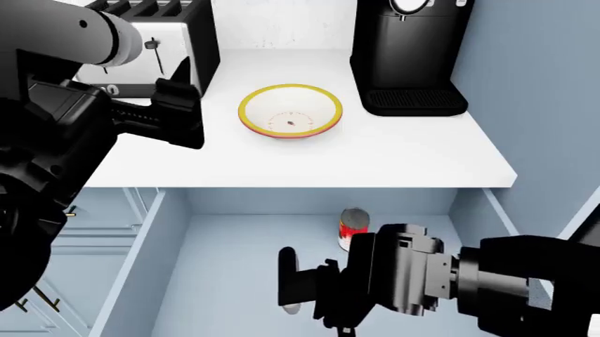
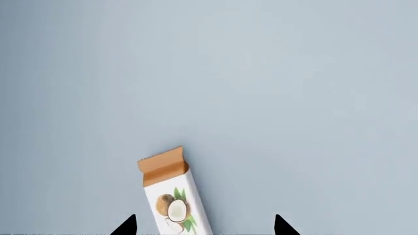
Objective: Place the bar in the bowl and close the drawer.
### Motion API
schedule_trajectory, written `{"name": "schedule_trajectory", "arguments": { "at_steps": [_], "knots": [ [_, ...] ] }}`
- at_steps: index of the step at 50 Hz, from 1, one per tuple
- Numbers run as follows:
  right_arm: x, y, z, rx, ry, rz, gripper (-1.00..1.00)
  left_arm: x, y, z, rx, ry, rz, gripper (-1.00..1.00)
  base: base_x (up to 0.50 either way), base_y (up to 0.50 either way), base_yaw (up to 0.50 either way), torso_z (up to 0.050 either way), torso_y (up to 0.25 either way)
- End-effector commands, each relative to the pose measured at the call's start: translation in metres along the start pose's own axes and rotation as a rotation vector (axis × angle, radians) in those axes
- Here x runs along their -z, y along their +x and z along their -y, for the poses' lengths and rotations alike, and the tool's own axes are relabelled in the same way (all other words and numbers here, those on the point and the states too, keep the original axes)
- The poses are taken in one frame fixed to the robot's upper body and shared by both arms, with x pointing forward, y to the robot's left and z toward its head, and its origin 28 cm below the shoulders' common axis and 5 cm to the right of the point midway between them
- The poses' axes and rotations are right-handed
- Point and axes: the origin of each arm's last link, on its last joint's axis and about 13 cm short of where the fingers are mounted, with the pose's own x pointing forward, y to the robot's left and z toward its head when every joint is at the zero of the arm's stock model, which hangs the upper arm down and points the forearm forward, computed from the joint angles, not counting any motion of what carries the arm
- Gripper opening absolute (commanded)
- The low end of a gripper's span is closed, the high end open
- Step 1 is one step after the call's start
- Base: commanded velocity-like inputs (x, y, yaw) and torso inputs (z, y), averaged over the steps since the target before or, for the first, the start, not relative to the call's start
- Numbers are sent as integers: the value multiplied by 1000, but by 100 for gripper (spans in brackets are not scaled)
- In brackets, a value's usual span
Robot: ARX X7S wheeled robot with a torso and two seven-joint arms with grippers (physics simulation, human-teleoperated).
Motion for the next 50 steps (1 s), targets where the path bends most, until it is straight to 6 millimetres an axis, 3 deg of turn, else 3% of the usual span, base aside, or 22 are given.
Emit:
{"name": "schedule_trajectory", "arguments": {
  "at_steps": [1, 50],
  "knots": [
    [4, 11, -3, -25, -4, -25, 100, 4, 2, 1, -1, 3, -13, 100, 0, 0, 0, 0, 0],
    [26, 52, -7, -97, 46, -55, 100, 11, 2, 3, 7, -15, -17, 100, 0, 0, 0, 0, 0]
  ]
}}
